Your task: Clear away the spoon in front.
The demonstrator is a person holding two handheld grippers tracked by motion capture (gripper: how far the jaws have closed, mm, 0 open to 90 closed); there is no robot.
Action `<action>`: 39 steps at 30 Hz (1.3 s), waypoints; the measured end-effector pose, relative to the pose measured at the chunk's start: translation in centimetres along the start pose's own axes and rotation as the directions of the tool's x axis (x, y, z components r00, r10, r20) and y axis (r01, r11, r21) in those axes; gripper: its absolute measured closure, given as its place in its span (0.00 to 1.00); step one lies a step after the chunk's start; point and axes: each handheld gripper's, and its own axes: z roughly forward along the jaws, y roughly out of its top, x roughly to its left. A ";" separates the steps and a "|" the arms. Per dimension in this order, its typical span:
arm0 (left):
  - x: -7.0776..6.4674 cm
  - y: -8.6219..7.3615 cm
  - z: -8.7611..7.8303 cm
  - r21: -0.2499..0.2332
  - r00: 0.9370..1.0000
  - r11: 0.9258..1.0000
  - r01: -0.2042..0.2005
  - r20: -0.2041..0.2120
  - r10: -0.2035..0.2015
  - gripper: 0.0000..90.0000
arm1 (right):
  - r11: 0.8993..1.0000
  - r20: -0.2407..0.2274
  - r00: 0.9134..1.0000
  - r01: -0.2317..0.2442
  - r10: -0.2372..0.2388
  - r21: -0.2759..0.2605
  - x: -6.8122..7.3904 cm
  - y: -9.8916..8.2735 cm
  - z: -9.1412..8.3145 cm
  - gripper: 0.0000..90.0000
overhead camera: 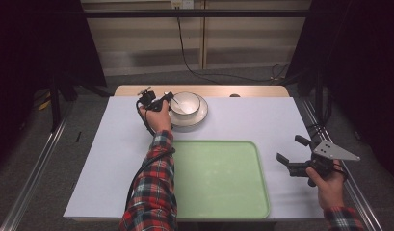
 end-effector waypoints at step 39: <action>-2.9 4.1 -10.5 0.183 0.964 0.976 -0.116 0.255 0.067 0.96 | 1.000 -0.007 1.000 -0.001 0.001 -0.005 0.3 0.1 0.0 0.02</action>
